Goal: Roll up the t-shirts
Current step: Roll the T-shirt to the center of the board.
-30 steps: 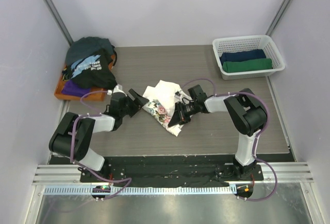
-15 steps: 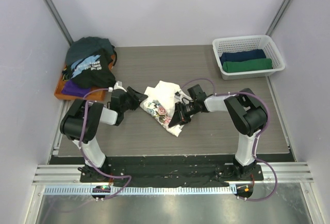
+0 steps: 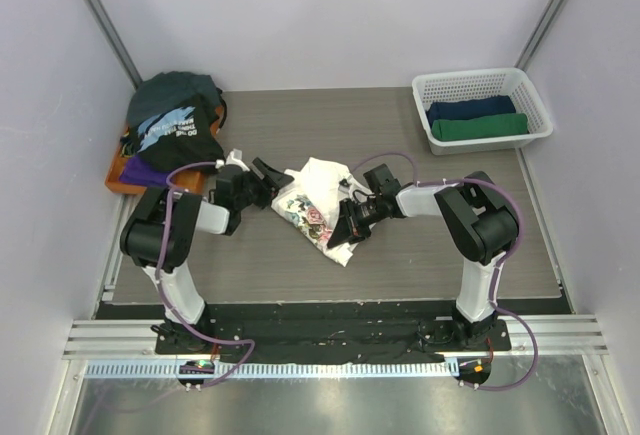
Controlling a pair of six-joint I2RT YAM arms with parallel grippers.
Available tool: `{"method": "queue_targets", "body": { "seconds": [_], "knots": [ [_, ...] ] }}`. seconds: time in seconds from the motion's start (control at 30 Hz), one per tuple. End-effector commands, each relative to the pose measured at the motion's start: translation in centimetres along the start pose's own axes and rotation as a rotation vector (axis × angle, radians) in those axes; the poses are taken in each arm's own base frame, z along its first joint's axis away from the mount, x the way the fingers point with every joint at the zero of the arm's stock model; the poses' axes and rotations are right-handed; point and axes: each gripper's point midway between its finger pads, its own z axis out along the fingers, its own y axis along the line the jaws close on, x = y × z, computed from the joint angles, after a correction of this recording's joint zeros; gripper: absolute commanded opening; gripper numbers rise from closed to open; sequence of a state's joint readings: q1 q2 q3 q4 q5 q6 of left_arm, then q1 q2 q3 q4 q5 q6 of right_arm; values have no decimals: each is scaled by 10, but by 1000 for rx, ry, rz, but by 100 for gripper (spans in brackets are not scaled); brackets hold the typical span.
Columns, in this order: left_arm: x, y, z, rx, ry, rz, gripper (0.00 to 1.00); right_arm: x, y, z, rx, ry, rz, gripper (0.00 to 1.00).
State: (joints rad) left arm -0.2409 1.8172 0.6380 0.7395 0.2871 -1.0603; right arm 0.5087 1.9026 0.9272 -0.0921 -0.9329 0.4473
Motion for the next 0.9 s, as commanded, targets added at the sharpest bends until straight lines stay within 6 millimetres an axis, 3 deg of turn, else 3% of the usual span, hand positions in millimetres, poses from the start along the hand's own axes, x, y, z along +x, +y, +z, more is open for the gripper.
{"method": "queue_targets", "body": {
  "seconds": [0.0,0.07,0.23,0.43,0.63,0.73,0.87],
  "knots": [
    [41,47,-16,-170,180,-4,72,20,-19,4,81,49,65,17],
    [47,55,-25,-215,204,-4,72,19,-19,3,80,47,63,17],
    [40,73,-45,-357,169,57,72,19,-19,3,81,47,61,17],
    [32,77,-60,-420,145,109,73,20,-20,4,84,49,64,17],
    [57,64,-53,-308,264,39,70,19,-20,4,83,47,62,17],
    [59,71,-50,-324,273,41,65,19,-19,4,83,46,65,17],
    [63,61,-42,-268,299,11,60,18,-19,4,82,45,65,17]
  ]
}}
